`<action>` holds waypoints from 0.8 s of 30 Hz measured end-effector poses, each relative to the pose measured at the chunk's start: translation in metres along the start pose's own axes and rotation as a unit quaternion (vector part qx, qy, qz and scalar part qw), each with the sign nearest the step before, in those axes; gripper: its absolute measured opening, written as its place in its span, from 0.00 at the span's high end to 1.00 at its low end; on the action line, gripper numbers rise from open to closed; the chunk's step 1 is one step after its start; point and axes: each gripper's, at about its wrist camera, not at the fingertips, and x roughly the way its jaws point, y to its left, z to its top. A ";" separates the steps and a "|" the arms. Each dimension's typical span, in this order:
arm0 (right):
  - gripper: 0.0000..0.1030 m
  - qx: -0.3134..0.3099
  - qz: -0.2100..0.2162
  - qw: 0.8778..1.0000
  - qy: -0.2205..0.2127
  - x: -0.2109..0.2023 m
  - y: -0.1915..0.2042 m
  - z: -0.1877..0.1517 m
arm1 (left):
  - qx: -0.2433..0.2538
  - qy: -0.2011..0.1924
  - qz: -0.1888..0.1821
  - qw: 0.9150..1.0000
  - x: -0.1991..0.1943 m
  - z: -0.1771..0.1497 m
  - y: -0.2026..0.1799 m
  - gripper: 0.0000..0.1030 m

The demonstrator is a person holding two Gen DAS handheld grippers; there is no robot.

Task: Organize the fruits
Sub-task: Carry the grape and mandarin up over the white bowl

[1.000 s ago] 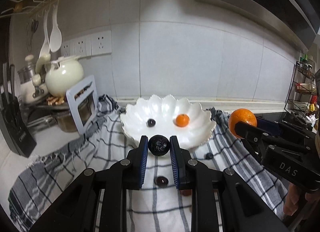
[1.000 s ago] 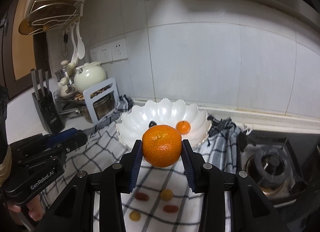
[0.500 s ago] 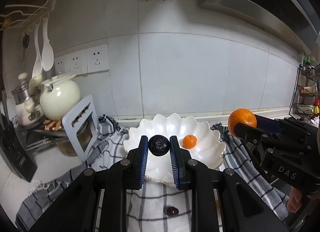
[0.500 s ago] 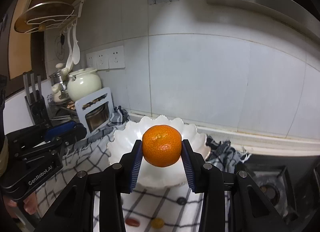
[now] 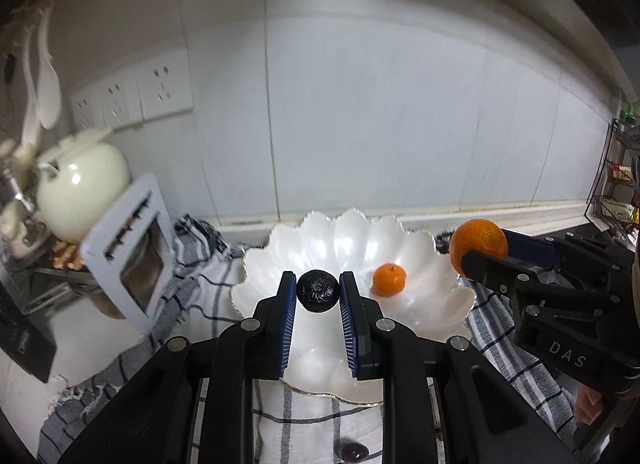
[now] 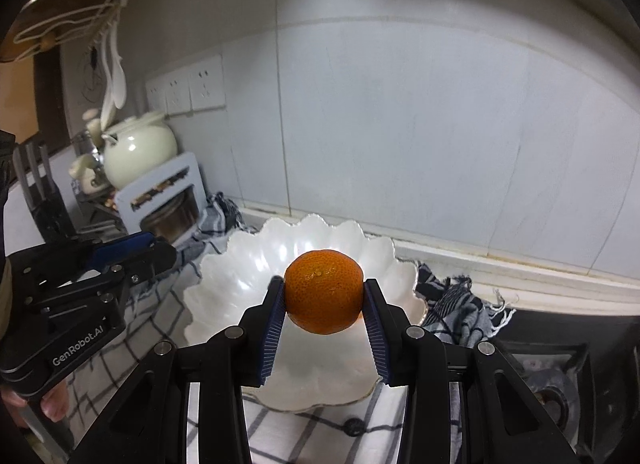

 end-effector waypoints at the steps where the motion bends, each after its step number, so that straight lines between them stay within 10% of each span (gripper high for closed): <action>1: 0.61 0.002 0.000 1.000 0.007 0.006 -0.002 0.001 | -0.001 0.010 -0.001 1.000 0.007 0.000 0.000 0.78; 24: 0.61 0.013 0.034 0.987 0.159 0.108 -0.017 -0.017 | 0.022 0.157 -0.008 0.987 0.119 -0.018 0.001 0.78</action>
